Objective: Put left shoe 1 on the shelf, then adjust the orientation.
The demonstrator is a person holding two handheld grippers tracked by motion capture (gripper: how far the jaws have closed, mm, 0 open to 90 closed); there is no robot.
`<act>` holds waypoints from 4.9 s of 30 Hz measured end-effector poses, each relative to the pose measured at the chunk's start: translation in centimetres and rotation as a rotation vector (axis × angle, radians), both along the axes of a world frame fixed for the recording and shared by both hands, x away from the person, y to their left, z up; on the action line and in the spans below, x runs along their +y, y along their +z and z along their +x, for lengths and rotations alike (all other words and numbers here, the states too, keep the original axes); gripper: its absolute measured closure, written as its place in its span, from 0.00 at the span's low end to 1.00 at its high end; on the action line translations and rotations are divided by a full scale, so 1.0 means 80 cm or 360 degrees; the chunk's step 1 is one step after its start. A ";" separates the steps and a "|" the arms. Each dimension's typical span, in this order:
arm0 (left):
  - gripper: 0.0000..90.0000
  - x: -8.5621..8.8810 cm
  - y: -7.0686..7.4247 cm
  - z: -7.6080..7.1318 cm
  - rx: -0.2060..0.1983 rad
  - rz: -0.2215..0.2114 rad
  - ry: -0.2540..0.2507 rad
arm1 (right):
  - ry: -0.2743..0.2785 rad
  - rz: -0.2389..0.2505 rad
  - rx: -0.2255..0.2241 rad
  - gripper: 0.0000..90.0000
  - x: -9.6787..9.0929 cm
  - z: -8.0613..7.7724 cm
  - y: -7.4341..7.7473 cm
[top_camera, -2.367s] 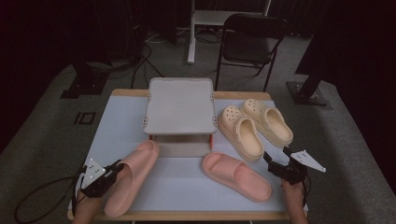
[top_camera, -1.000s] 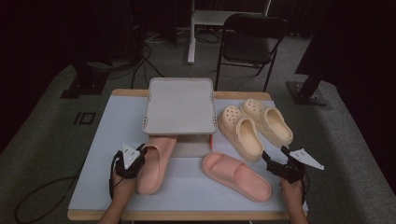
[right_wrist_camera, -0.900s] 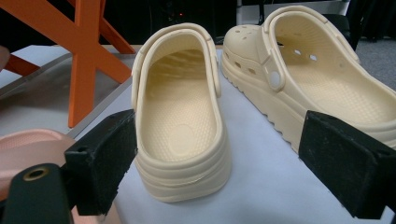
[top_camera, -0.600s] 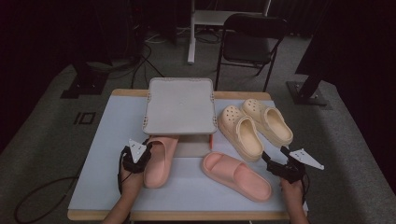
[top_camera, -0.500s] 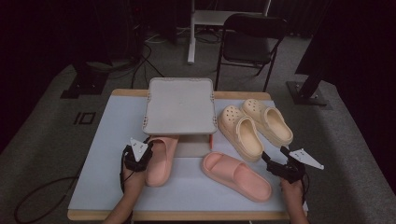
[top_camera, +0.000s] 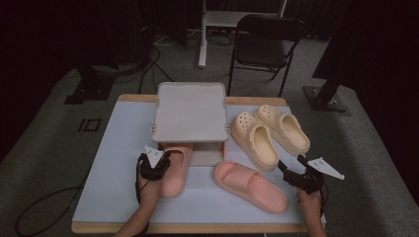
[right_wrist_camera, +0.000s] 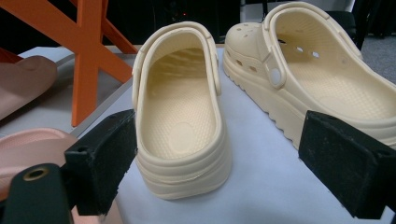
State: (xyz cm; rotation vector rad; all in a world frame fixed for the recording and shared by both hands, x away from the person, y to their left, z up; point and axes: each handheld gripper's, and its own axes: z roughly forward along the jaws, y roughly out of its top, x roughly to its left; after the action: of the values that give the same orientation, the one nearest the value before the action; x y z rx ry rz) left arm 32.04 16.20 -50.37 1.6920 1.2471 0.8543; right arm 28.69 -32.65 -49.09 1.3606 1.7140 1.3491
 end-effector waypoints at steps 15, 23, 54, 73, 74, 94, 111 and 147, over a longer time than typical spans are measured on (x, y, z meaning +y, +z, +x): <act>0.68 0.026 0.029 -0.058 -0.0029 -0.0061 -0.0182 | 0.0005 -0.0010 0.0000 0.12 0.003 -0.001 0.001; 0.68 0.037 0.033 -0.098 -0.0010 -0.0093 -0.0259 | 0.0009 -0.0016 -0.0001 0.13 0.004 -0.001 0.002; 1.00 0.006 -0.012 -0.173 0.0231 -0.0017 -0.0469 | 0.0015 -0.0011 0.0007 0.12 0.005 0.000 0.001; 1.00 -0.004 -0.012 -0.117 0.0213 0.0006 -0.0417 | 0.0010 -0.0001 0.0008 0.12 0.003 0.000 0.001; 1.00 -0.006 -0.013 -0.108 0.0212 0.0003 -0.0406 | 0.0011 -0.0003 0.0008 0.12 0.003 0.000 0.001; 1.00 -0.012 -0.016 -0.046 0.0224 -0.0014 -0.0333 | 0.0045 0.0013 -0.0003 0.14 0.001 -0.002 0.002; 1.00 -0.007 -0.020 -0.023 0.0300 -0.0058 -0.0350 | 0.0130 -0.0030 -0.0014 0.12 0.009 -0.007 0.005; 0.02 0.123 0.000 -0.070 0.0128 -0.0109 -0.0186 | 0.0324 -0.0026 0.0148 0.14 0.015 0.027 0.014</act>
State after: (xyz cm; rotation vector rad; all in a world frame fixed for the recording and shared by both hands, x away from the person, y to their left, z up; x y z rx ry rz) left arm 26.46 26.04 -50.38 1.7404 1.2042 0.6728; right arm 30.84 -31.46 -48.00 1.2862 1.9662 1.3961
